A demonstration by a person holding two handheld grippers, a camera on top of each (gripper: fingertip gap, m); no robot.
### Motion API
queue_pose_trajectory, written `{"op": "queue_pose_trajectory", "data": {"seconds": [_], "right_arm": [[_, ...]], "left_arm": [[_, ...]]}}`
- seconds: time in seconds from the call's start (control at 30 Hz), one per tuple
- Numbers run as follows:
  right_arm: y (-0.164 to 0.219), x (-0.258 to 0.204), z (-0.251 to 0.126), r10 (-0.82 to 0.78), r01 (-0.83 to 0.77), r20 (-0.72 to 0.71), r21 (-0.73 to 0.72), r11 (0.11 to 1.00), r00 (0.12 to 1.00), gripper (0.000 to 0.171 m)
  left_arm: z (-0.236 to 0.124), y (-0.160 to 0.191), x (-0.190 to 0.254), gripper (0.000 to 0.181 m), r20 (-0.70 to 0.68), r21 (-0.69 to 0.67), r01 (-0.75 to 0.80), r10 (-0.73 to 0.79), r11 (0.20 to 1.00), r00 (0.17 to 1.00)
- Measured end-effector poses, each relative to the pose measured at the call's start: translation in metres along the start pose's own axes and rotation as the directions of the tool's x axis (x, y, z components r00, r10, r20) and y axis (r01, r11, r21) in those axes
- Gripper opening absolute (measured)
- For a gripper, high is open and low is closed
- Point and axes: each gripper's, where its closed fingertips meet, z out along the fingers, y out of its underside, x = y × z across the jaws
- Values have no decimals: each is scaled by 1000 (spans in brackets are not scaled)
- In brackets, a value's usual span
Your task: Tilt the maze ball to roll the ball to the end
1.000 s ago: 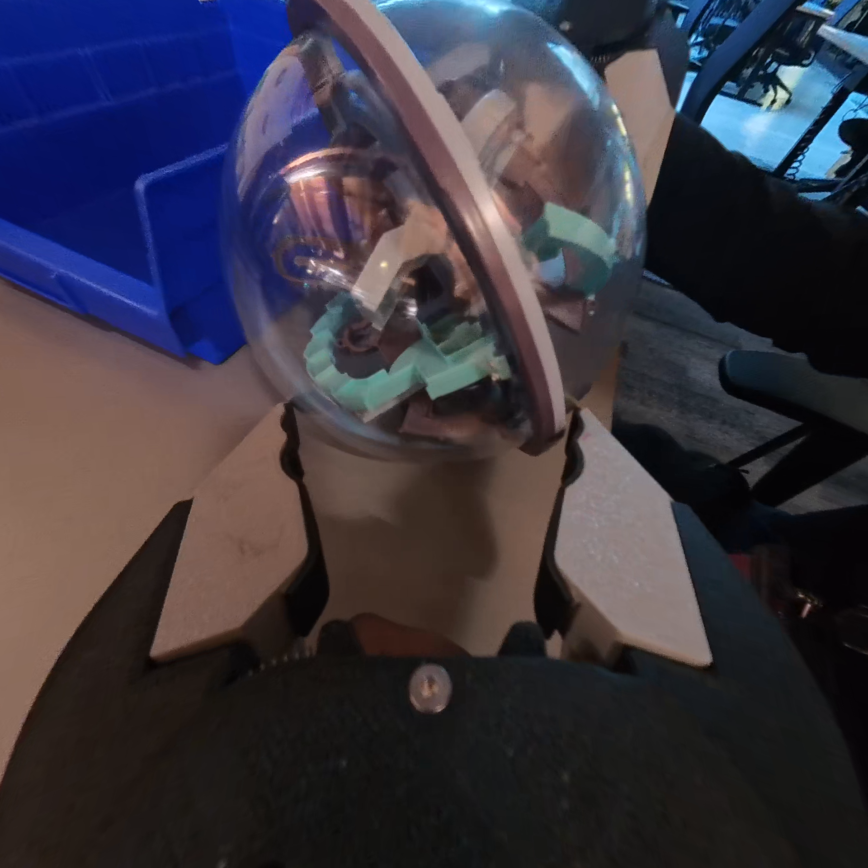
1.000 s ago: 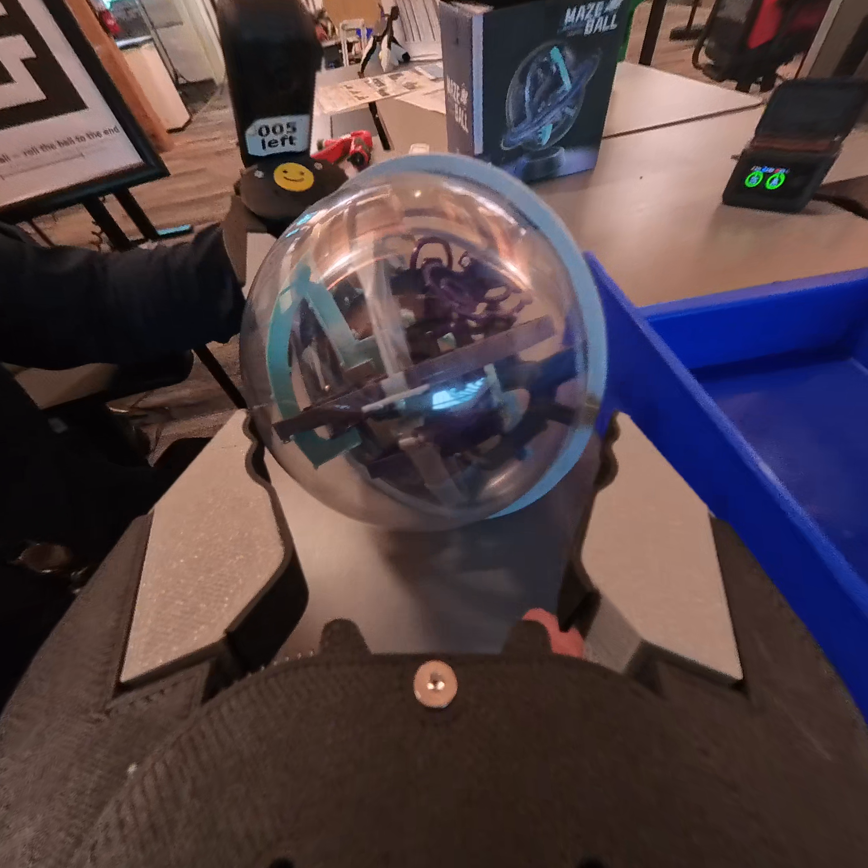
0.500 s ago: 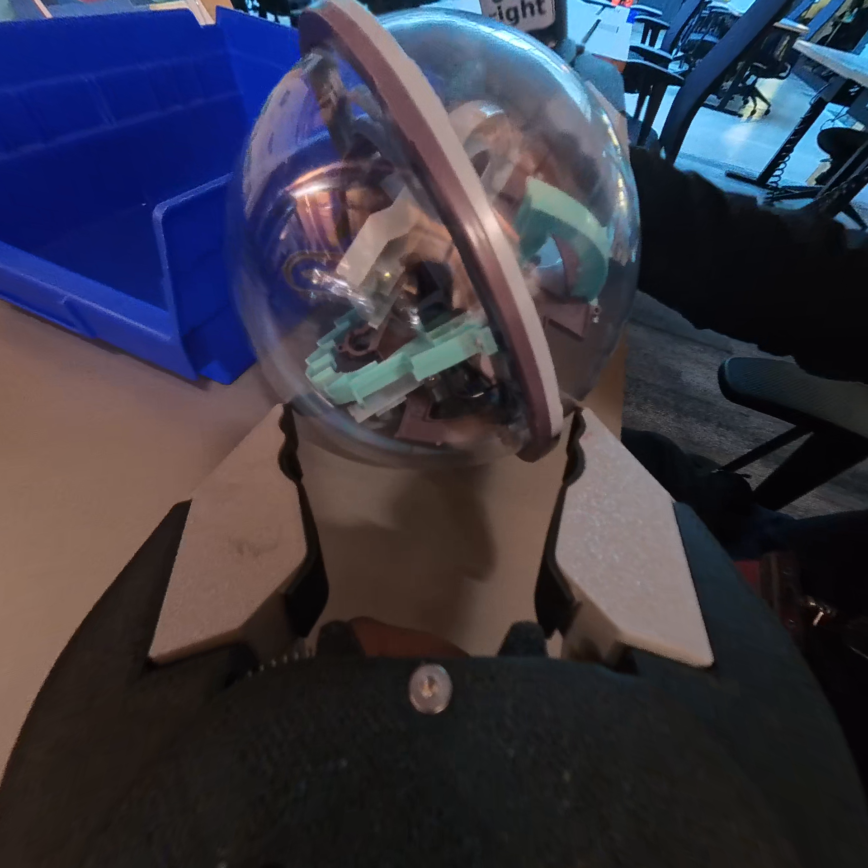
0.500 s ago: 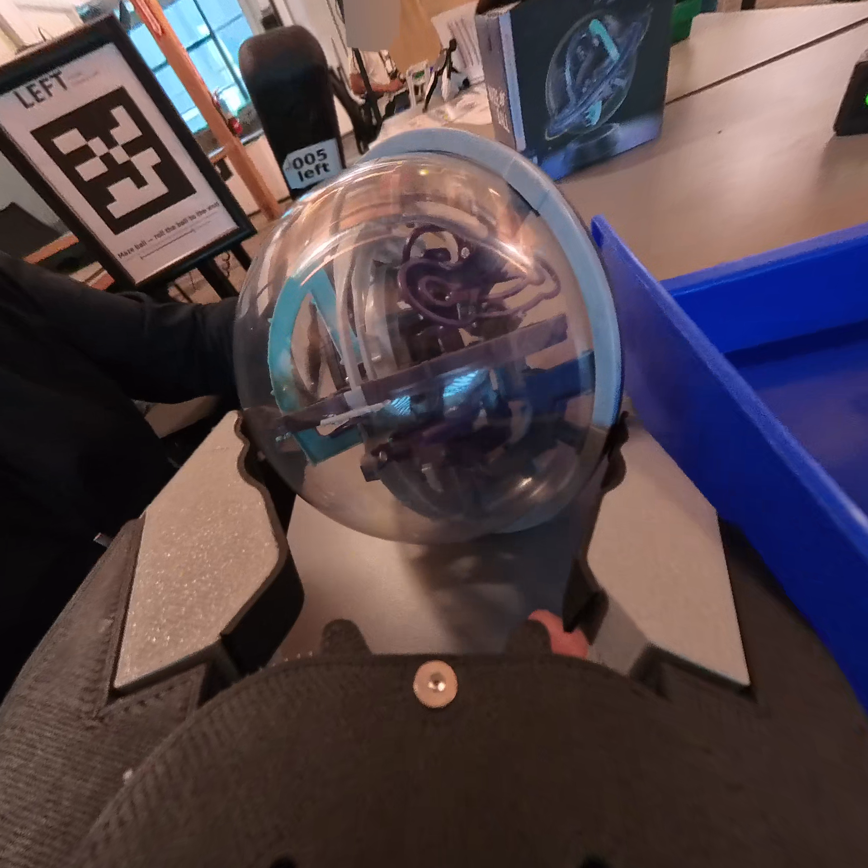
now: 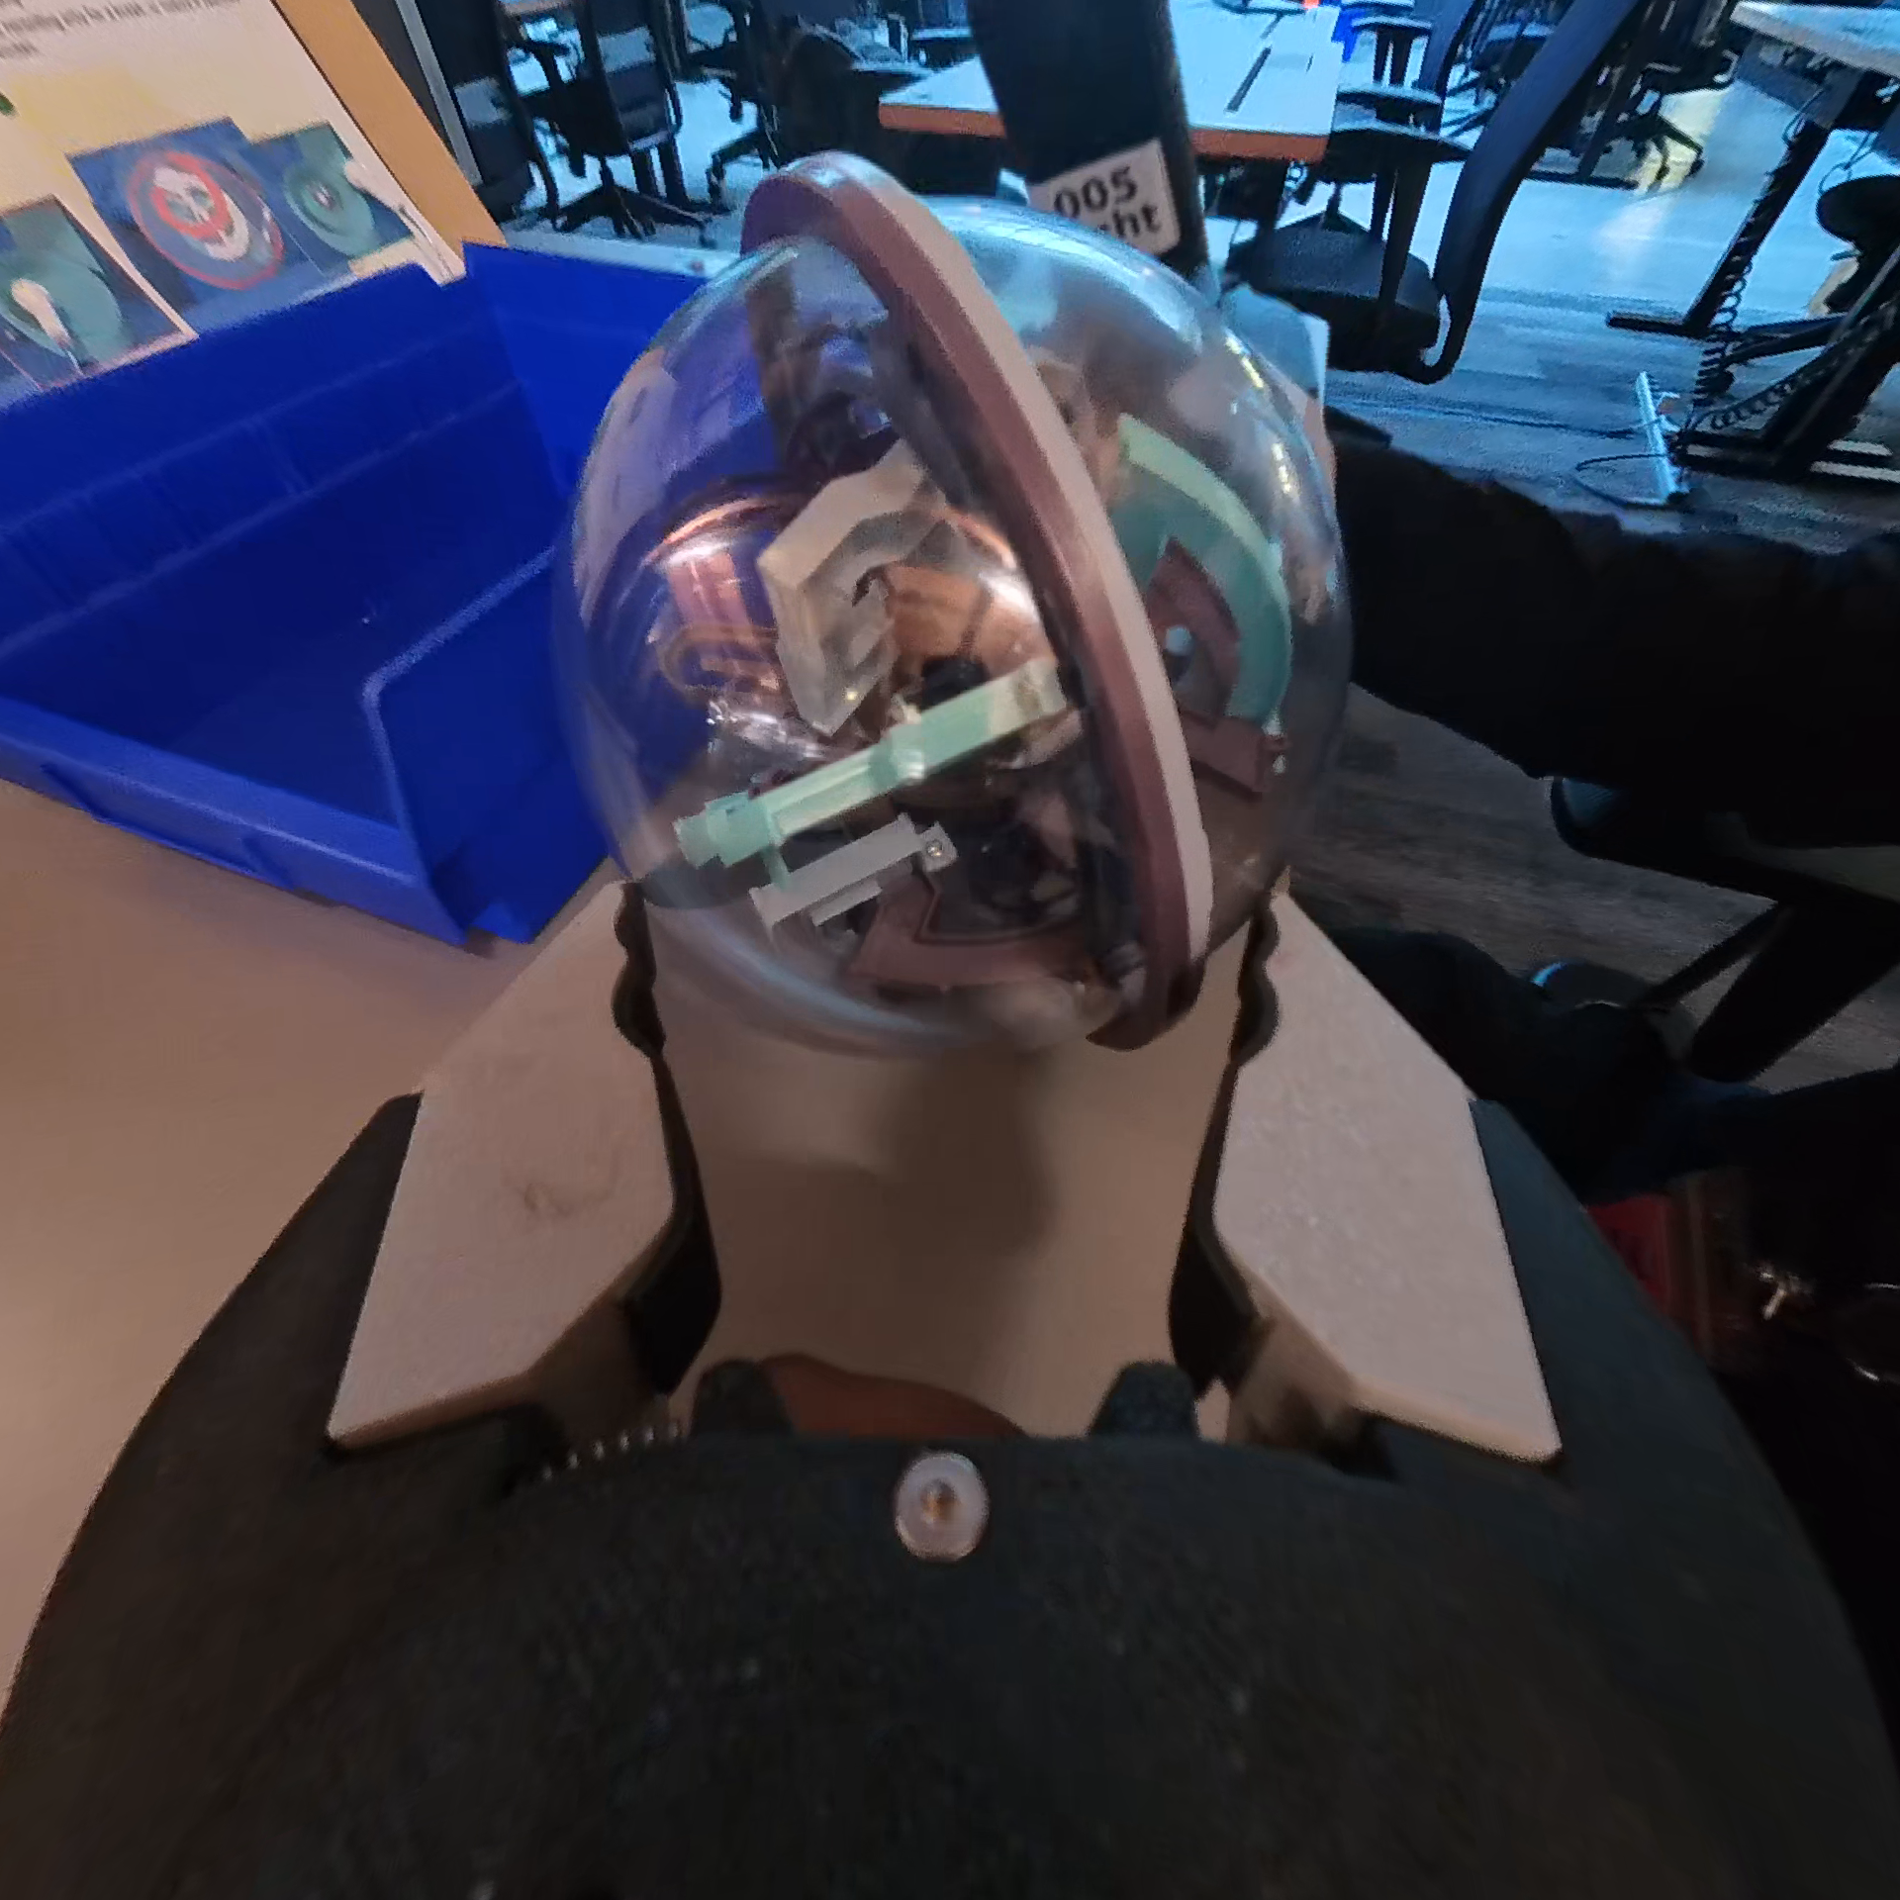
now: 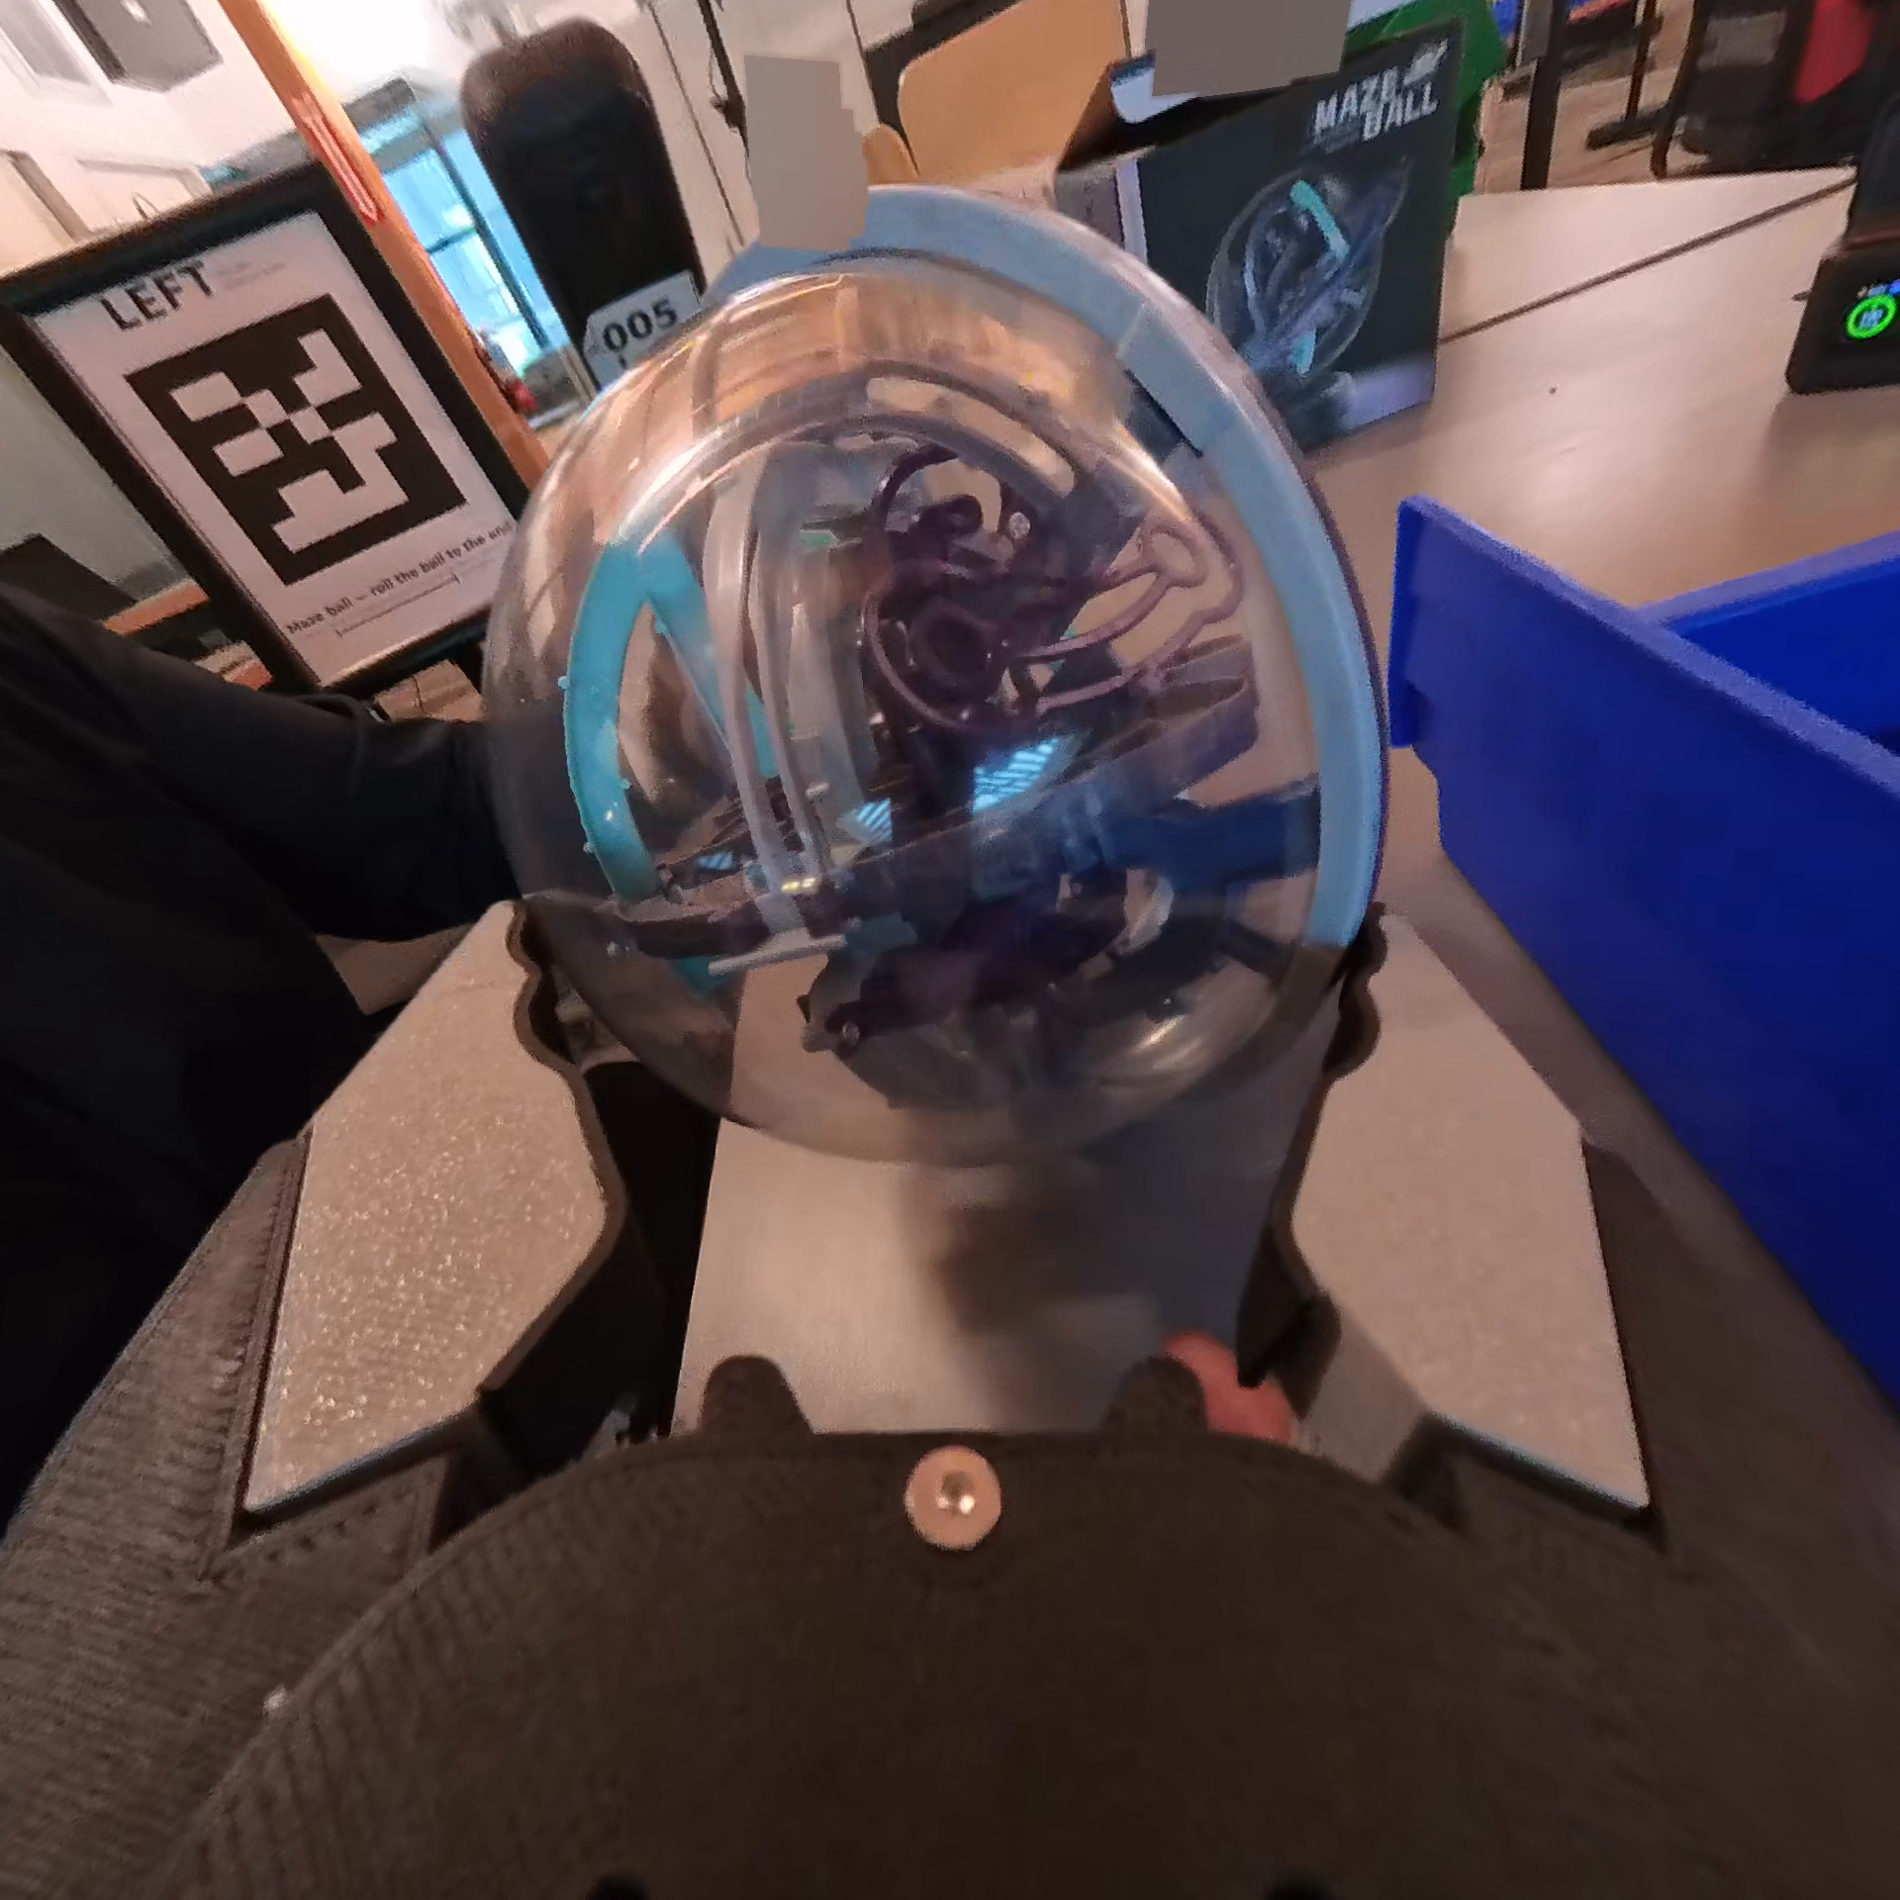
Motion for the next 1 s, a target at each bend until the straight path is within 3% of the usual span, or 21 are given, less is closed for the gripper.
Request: {"op": "queue_pose_trajectory", "data": {"seconds": [1.0], "right_arm": [[-25,-24,11,-69,52,81,189,981,994,150]], "left_arm": [[-29,-41,14,112,100,70,-117,110,991,989]]}}
